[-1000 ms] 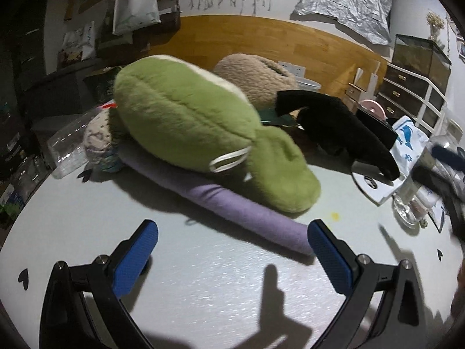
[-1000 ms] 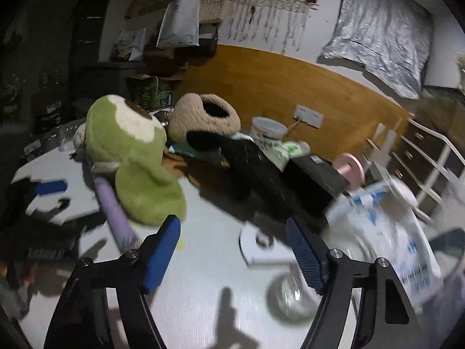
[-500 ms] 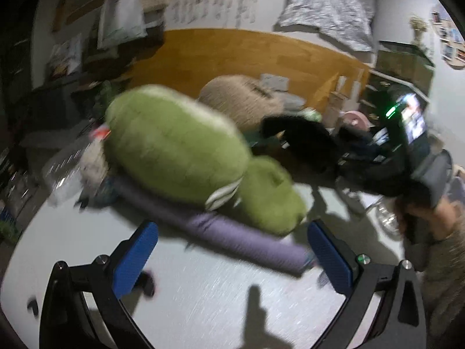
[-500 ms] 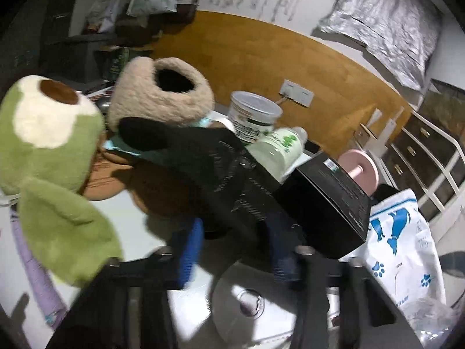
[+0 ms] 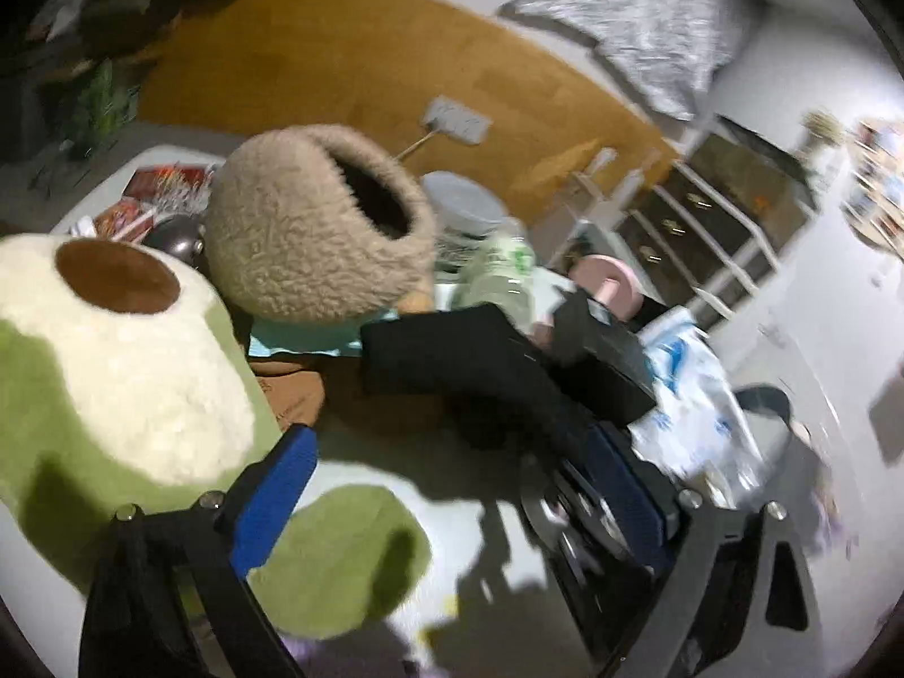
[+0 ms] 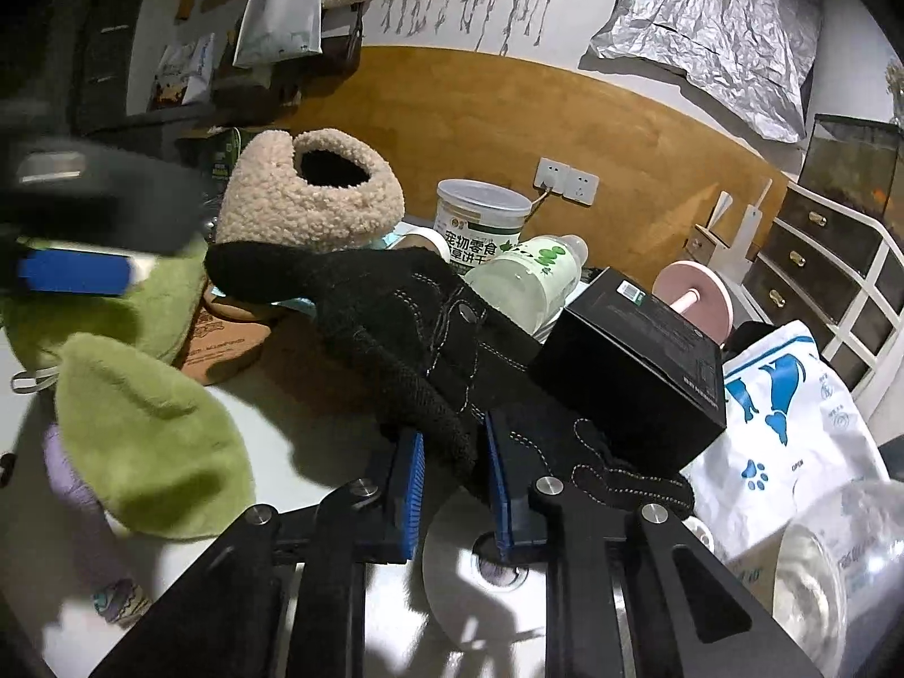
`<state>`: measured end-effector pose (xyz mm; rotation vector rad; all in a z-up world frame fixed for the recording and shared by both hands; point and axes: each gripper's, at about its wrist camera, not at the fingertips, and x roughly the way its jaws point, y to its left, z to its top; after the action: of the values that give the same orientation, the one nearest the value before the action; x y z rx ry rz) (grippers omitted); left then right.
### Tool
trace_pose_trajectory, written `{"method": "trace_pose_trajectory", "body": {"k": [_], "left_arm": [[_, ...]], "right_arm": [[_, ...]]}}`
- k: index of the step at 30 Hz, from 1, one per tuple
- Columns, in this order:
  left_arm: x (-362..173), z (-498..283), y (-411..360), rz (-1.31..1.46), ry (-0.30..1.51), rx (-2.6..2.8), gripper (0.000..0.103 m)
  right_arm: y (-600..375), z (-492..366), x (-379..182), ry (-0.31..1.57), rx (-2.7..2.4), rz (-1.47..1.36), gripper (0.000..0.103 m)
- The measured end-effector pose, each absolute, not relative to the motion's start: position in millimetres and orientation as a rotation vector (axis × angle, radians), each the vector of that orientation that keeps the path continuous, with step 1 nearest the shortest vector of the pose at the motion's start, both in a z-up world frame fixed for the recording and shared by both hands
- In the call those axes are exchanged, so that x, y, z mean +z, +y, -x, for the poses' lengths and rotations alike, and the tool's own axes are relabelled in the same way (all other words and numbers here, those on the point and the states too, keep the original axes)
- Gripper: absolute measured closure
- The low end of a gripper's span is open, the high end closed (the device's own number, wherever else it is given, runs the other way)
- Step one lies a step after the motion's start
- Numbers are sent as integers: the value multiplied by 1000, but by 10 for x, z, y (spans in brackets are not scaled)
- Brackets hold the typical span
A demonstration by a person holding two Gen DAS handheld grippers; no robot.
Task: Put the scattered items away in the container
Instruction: 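Close the right gripper on the black knit glove's cuff, then close the left gripper on the glove while the right gripper holds it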
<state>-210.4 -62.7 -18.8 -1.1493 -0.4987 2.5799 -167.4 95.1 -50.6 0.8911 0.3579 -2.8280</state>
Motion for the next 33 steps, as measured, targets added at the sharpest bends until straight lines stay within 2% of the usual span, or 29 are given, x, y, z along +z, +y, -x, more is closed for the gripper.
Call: {"method": "trace_pose_trajectory", "body": {"k": [3, 4, 6, 12, 14, 16, 17, 19, 21, 29, 33], "left_arm": [[-172, 2237, -534, 1182, -556, 2534, 9], [-173, 2272, -498, 1197, -576, 2509, 14], [-202, 2341, -437, 1250, -597, 2476, 15], [-367, 2459, -429, 1341, -603, 2493, 28], [-390, 2456, -459, 1338, -604, 2503, 38], [-397, 2449, -481, 1332, -595, 2513, 56], [-391, 2443, -479, 1326, -577, 2517, 62], [-363, 2414, -460, 1308, -522, 2524, 82], [-342, 2383, -444, 1286, -485, 2525, 89], [-166, 2150, -462, 1138, -396, 2530, 94], [-39, 1917, -497, 1020, -249, 2613, 93]], "right_arm": [[972, 1631, -494, 329, -2828, -873, 83], [979, 1620, -488, 318, -2829, -867, 83], [998, 1599, -474, 295, -2830, -855, 83], [1028, 1568, -466, 272, -2820, -846, 83], [1030, 1566, -470, 267, -2816, -846, 83], [1036, 1567, -471, 263, -2814, -846, 83], [1039, 1567, -471, 261, -2813, -846, 83], [1052, 1563, -466, 247, -2811, -845, 83], [1067, 1557, -460, 231, -2810, -844, 83], [1146, 1447, -330, 153, -2805, -811, 83], [1182, 1409, -263, 117, -2792, -810, 83]]}}
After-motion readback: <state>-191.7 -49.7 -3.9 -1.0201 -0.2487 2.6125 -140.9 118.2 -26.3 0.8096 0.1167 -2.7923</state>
